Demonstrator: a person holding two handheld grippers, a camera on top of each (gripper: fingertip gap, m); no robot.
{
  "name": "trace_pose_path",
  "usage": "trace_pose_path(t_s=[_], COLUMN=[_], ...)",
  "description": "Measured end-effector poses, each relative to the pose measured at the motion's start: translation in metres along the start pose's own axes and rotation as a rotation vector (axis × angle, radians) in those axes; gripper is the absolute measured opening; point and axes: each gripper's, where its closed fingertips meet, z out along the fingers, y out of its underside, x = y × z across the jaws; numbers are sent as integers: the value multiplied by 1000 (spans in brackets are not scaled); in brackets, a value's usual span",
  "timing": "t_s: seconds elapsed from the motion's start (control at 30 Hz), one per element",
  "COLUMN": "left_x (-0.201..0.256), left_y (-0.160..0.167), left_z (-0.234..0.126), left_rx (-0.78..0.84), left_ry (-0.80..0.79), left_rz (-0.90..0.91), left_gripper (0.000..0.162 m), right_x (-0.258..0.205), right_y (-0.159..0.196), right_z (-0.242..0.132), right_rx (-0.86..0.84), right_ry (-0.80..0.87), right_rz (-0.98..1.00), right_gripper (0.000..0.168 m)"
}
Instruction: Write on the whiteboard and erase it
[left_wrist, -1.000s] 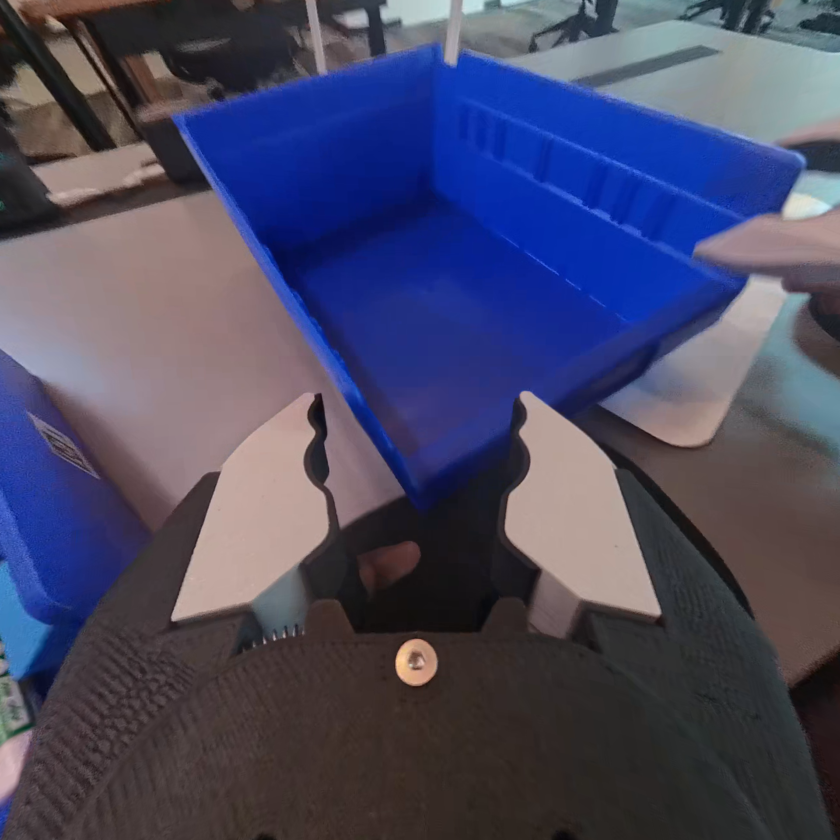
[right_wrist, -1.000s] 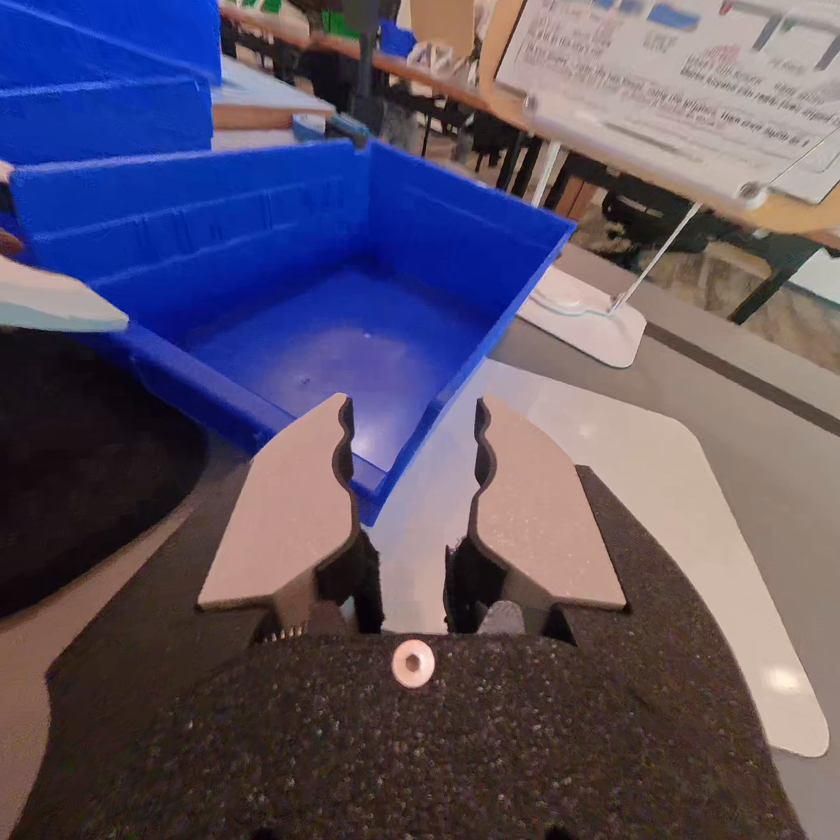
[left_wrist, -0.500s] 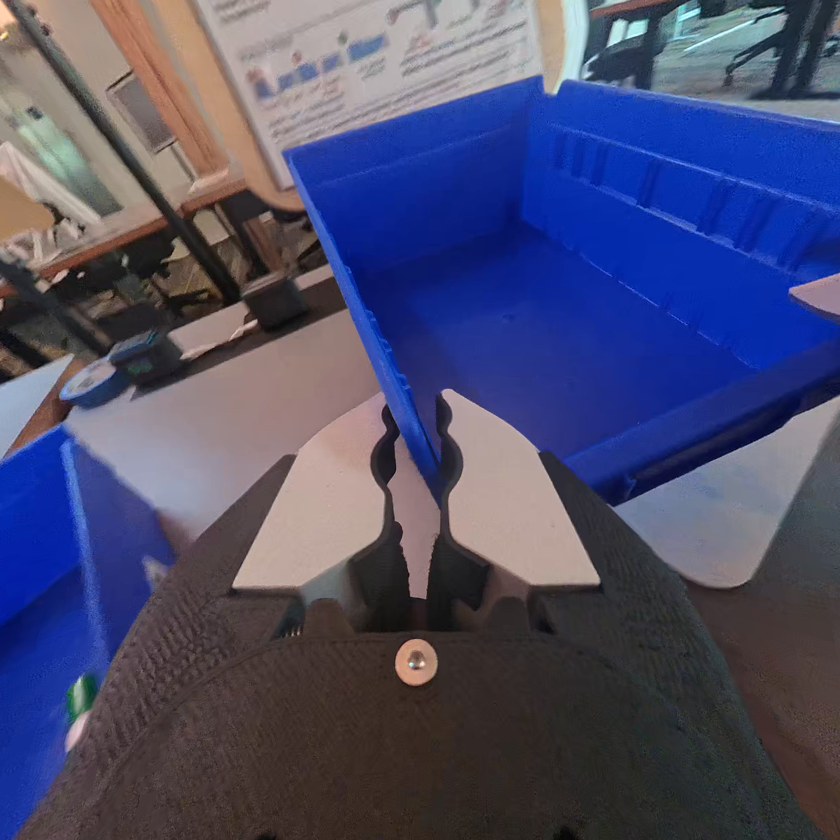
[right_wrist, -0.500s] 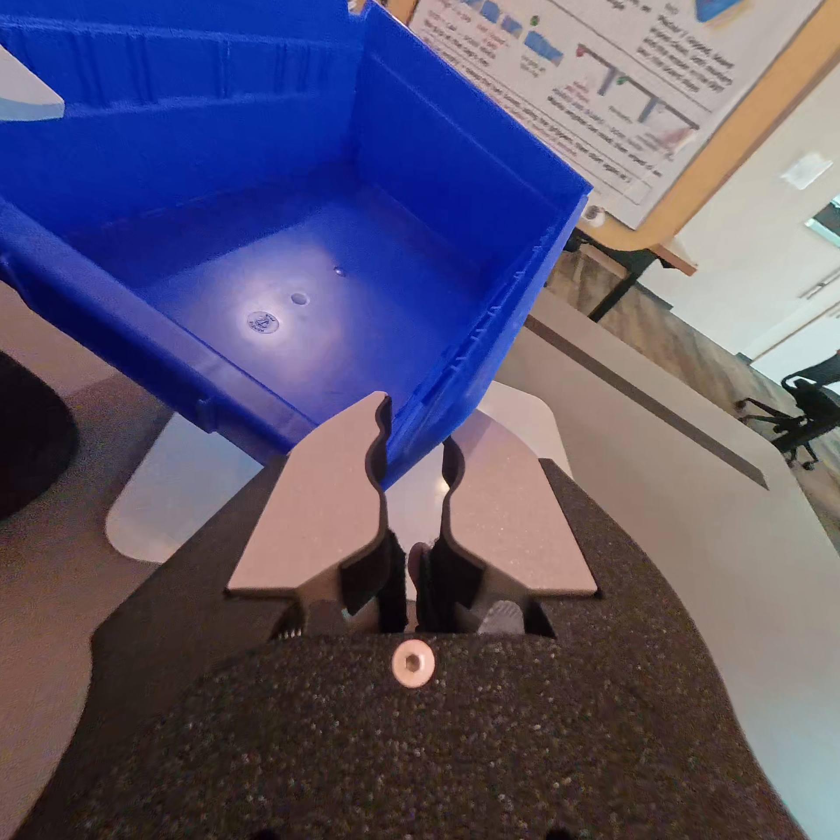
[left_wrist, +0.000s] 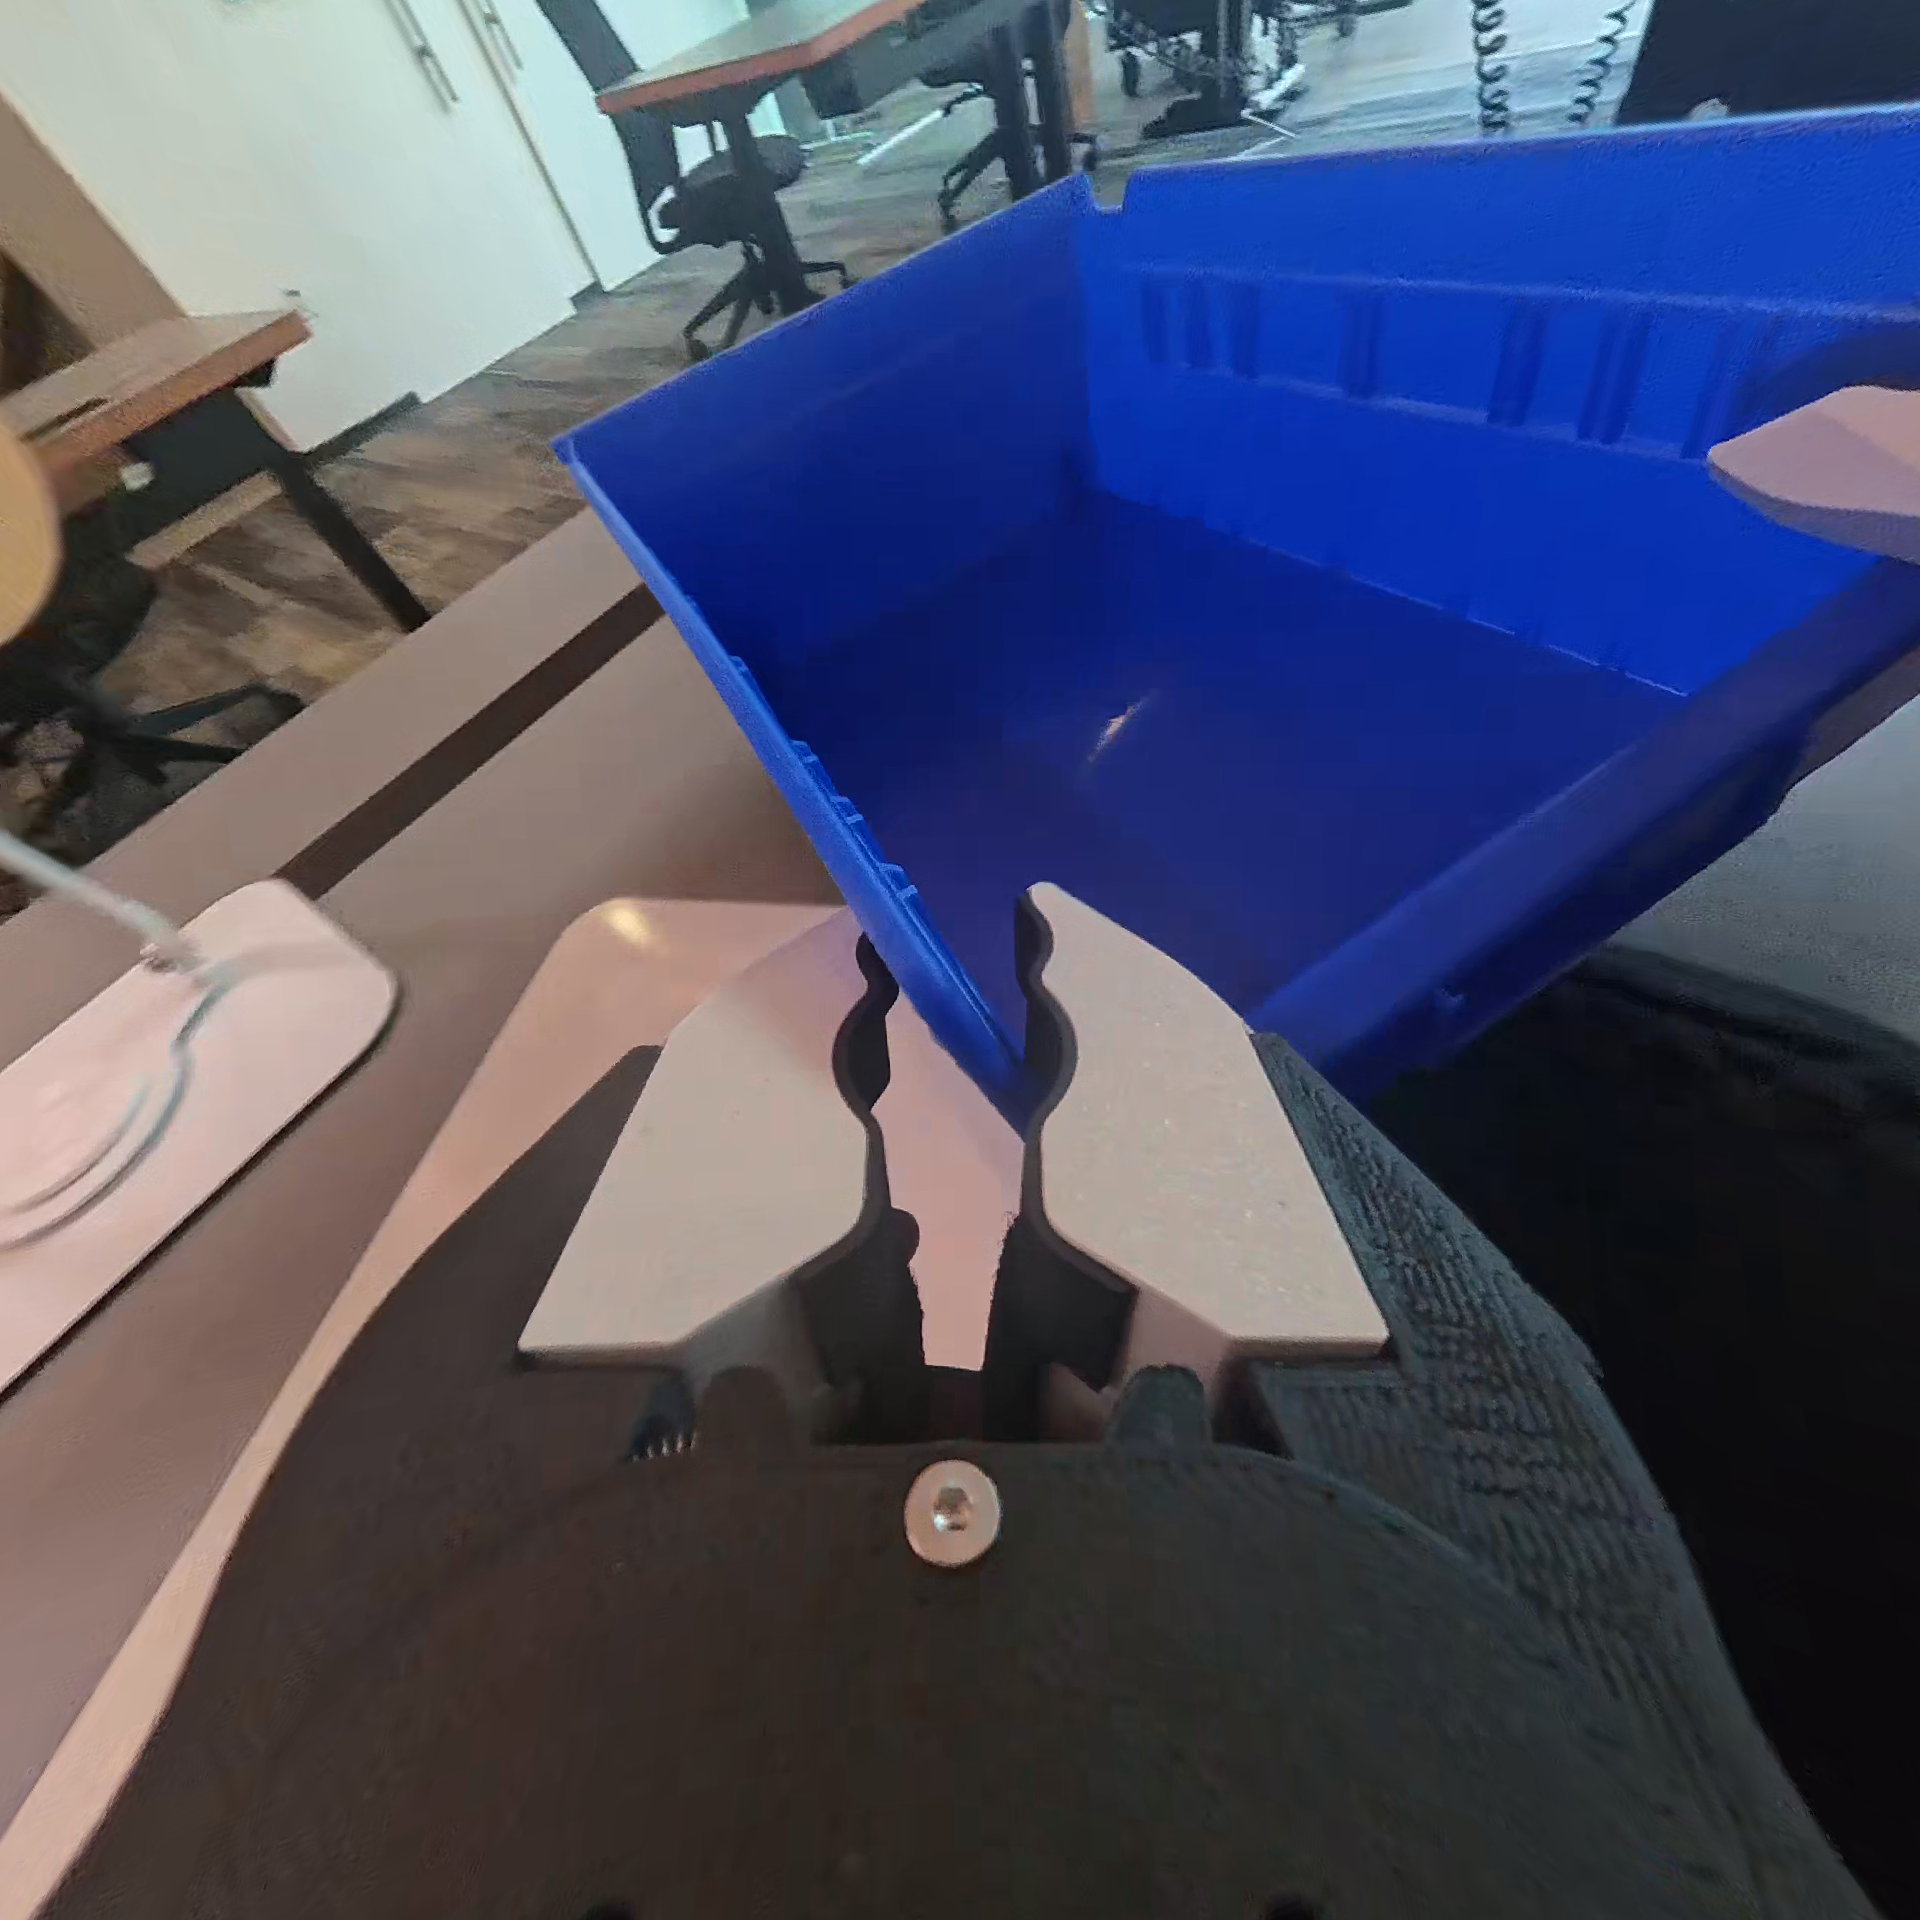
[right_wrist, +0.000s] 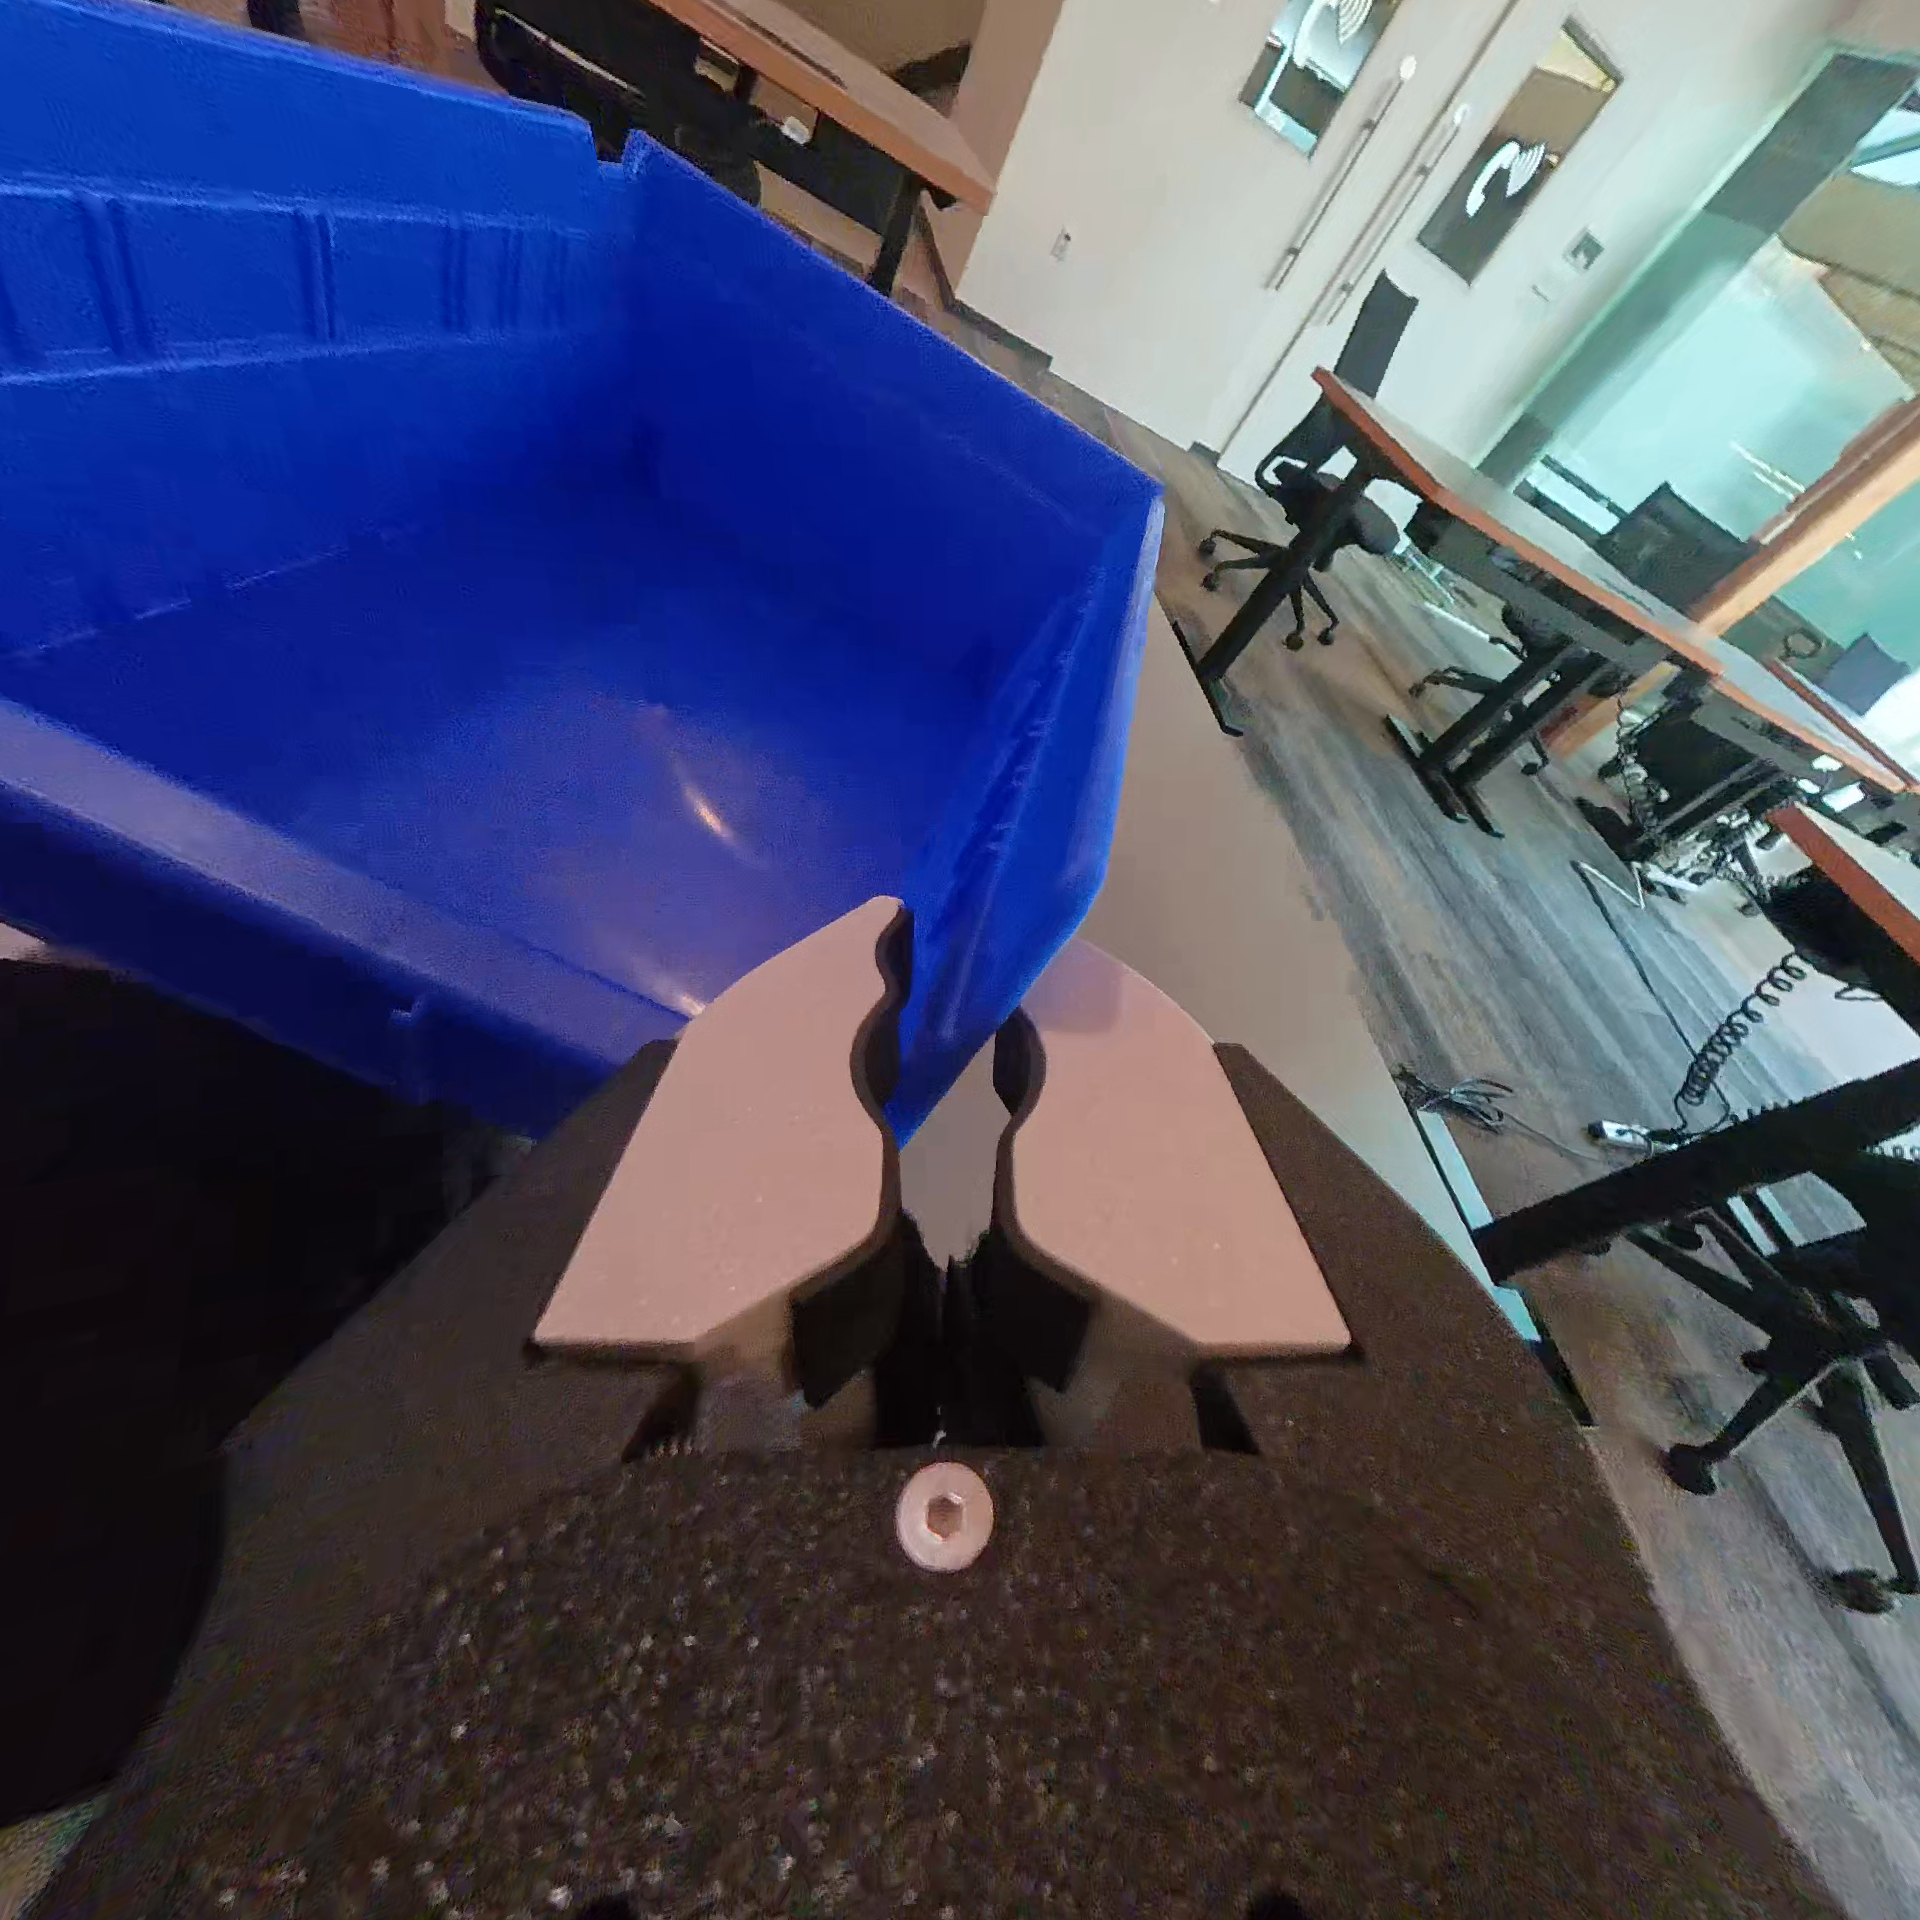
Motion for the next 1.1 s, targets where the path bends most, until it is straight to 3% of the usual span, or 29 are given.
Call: trace_pose_path(t_s=[0.23, 0.37, 0.57, 0.7, 0.8, 0.9, 1.0, 1.1], left_x=[67, 96, 133, 112, 72, 20, -45, -116], left_y=[-14, -17, -15, -34, -46, -50, -34, 3], left_z=[51, 56, 55, 39, 3, -59, -137, -216], left_rx=[-41, -40, -121, -25, 57, 133, 164, 129], left_ry=[90, 134, 410, 407, 352, 270, 104, -95], left_rz=[55, 104, 126, 151, 171, 152, 124, 48], left_gripper=[32, 44, 58, 59, 60, 59, 59, 59], right_x=[70, 89, 114, 123, 132, 142, 135, 106], right_y=[53, 70, 95, 96, 81, 47, 8, -21], right_z=[19, 27, 44, 51, 46, 20, -13, -33], right_rx=[-119, -84, -126, -151, -88, 64, 242, 360], right_ry=[20, -22, 33, 72, 112, 151, 147, 73], right_rz=[-28, 51, 137, 148, 137, 233, 296, 299], right_gripper=[11, 9, 18, 23, 48, 65, 68, 66])
